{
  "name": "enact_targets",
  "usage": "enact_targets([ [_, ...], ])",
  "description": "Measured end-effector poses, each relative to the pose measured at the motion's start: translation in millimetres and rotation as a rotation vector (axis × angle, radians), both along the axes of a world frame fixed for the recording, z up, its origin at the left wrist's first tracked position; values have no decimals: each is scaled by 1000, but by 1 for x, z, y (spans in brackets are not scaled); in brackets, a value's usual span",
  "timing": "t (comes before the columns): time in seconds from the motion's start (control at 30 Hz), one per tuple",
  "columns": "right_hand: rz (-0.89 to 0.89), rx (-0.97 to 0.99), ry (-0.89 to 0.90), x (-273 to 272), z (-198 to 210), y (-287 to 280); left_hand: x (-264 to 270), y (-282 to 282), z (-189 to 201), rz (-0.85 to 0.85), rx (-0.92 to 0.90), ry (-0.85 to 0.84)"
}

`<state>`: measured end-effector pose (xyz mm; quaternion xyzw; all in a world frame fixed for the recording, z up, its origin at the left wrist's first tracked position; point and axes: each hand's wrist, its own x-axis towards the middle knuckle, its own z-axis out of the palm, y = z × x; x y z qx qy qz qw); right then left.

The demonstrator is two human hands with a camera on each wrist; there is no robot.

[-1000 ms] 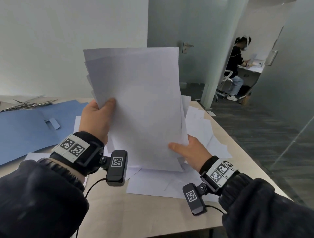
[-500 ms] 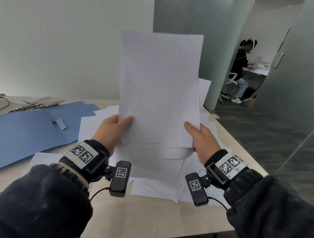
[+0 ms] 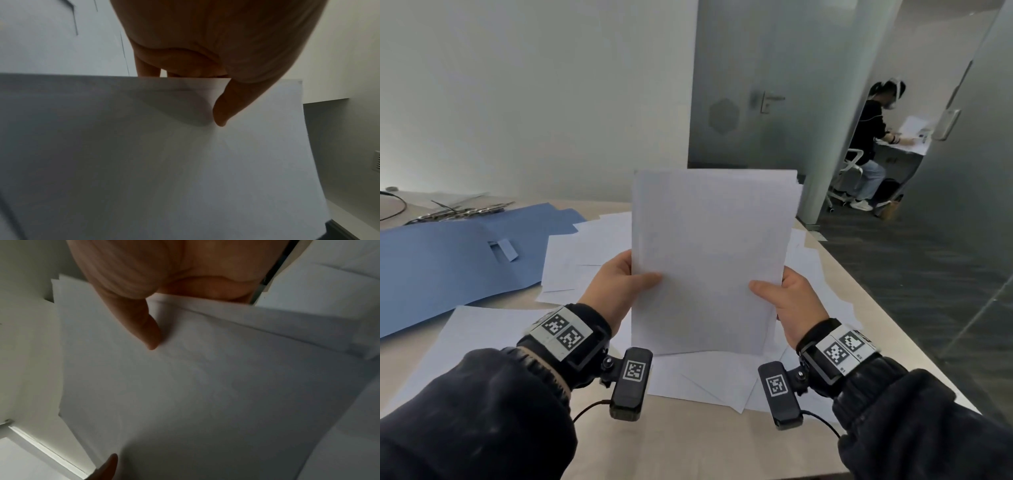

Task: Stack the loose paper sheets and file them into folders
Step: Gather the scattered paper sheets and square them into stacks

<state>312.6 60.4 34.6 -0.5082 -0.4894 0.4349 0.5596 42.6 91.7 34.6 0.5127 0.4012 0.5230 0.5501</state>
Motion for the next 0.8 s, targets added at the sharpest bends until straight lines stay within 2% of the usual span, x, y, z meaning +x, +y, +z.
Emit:
enact_targets([
  [0.37,-9,41,174,-4,-2,-2,18,-9,-6,0,14,-56],
  [0.7,-16,8,176,-8,-3,-7,27,-18,-5,-9,-9,-47],
  [0.8,-26,2,146,-8,-4,-7,24,-18,-5,43,-33,-4],
])
